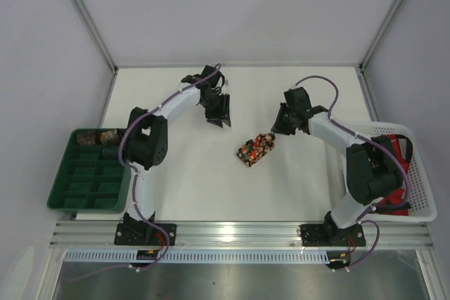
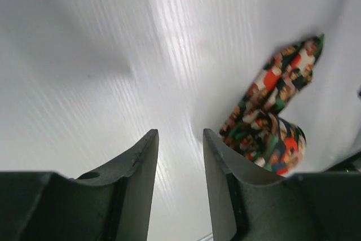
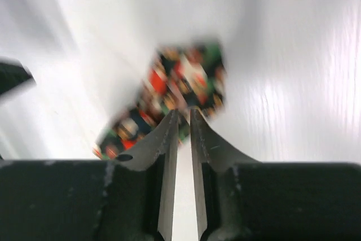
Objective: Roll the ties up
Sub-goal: Roll the tie
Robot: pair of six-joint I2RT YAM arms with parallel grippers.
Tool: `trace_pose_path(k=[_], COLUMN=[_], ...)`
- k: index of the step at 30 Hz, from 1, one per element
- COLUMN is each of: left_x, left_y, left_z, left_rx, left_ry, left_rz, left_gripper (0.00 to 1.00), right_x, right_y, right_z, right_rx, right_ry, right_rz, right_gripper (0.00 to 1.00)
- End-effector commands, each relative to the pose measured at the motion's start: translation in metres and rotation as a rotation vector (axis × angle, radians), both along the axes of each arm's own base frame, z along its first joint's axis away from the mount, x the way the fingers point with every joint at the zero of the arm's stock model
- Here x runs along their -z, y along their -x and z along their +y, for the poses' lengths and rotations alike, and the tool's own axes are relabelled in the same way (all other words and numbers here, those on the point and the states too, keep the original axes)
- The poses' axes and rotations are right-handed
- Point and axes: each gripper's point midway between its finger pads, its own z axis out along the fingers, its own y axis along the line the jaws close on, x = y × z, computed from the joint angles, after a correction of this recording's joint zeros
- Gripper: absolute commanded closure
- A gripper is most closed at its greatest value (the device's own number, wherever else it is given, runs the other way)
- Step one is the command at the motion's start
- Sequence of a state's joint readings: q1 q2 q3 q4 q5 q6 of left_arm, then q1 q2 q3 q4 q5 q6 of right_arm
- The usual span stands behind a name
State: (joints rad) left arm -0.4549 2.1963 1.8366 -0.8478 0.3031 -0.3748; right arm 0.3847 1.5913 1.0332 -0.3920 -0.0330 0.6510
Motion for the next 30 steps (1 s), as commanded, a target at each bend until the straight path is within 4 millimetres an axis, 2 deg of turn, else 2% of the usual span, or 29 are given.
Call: trace_pose_path(k=[1,2,3,5,7,8,10,11,13,14,16,20,22,23,25,27,30], left_x=[-0.057,-0.049,-0.062,-0.056,-0.064,-0.055,-0.062,-0.053,-0.056,-0.048,-0.048,-0.035,-0.034,-0.033,-0.032,-0.032,-0.038], left_y=[0.014,0.023,0.029,0.044,0.057,0.07,0.081,0.092,0.099,0.107,0.11,0.115,0.112,0.113,0.112,0.112,0.1], left_z=[-0.004,-0.001,-0.002,0.001,0.002,0.005,0.004,0.007,0.009,0.012,0.013,0.024,0.03,0.032,0.033,0.034,0.032], left_rx=[0.051,0.052,0.059,0.059,0.065,0.06,0.065,0.053,0.047,0.033,0.023,-0.011,-0.035,-0.041,-0.051,-0.055,-0.039], left_ry=[0.083,0.086,0.119,0.135,0.168,0.17,0.214,0.212,0.235,0.234,0.253,0.248,0.251,0.254,0.261,0.263,0.274], left_rz=[-0.118,-0.101,-0.116,-0.081,-0.074,-0.035,-0.039,-0.003,-0.004,0.027,0.03,0.066,0.068,0.067,0.072,0.07,0.016], left_gripper=[0.56,0.55,0.55,0.55,0.55,0.55,0.56,0.56,0.56,0.56,0.55,0.55,0.55,0.55,0.55,0.55,0.55], right_x=[-0.006,-0.002,0.002,0.007,0.016,0.019,0.034,0.038,0.052,0.056,0.065,0.074,0.07,0.062,0.052,0.031,0.007], right_y=[-0.026,-0.036,-0.036,-0.04,-0.04,-0.039,-0.031,-0.028,-0.015,-0.011,0.005,0.022,0.025,0.021,0.015,0.007,0.003], right_z=[0.018,0.024,0.028,0.032,0.034,0.033,0.026,0.023,0.016,0.016,0.016,0.027,0.037,0.04,0.039,0.033,0.023], right_rx=[-0.202,-0.214,-0.222,-0.22,-0.183,-0.166,-0.116,-0.066,-0.002,0.057,0.106,0.189,0.186,0.173,0.124,0.094,0.017], right_ry=[-0.022,-0.033,-0.045,-0.063,-0.086,-0.088,-0.072,-0.077,-0.067,-0.091,-0.092,-0.139,-0.181,-0.185,-0.156,-0.124,-0.06], right_rz=[-0.027,-0.017,0.001,0.019,0.036,0.045,0.078,0.099,0.129,0.151,0.183,0.238,0.254,0.243,0.205,0.158,0.094], right_gripper=[0.81,0.82,0.84,0.89,0.9,0.91,0.91,0.91,0.92,0.92,0.93,0.95,0.95,0.95,0.95,0.93,0.88])
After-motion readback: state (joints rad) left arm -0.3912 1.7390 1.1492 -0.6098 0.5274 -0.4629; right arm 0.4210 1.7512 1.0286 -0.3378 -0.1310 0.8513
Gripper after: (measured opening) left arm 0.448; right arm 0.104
